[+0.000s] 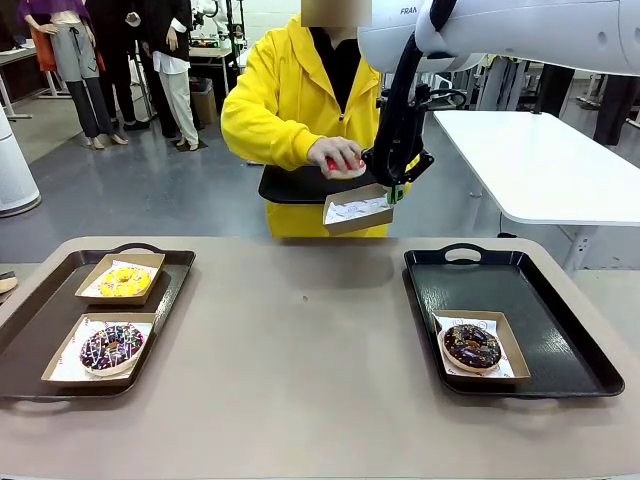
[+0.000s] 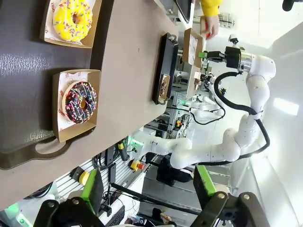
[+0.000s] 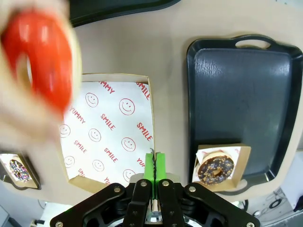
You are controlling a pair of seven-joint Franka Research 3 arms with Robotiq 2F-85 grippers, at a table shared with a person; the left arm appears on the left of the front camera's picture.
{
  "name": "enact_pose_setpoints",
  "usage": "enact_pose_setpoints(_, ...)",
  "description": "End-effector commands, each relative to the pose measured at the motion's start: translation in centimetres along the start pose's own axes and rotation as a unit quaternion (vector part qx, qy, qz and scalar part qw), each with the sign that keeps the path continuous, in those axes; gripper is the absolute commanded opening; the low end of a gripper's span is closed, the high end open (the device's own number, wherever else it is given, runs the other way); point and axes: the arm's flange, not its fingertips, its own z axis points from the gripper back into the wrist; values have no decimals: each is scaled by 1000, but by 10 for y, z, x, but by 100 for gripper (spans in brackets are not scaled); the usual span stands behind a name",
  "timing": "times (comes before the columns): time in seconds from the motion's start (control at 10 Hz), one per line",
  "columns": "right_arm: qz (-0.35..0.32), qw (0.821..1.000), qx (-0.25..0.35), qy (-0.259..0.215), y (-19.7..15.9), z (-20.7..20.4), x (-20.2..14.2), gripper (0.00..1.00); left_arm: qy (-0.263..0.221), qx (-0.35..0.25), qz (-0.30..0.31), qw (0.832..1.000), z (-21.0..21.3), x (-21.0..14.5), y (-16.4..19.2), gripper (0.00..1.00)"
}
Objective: Individually package the donuts and arrange them on the tray.
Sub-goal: Place the picked Paper togo box on the Handle tray.
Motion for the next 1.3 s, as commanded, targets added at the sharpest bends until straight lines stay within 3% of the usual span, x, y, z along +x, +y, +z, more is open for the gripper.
enact_pose_setpoints(0.0, -1, 1000, 1, -2, -1, 2, 0, 0, 3, 6, -7, 1000, 0, -7, 2, 100)
enact_pose_setpoints(1.2, -1, 1000, 1, -2, -1, 2, 0, 0, 3, 6, -7, 1000, 0, -7, 2, 100)
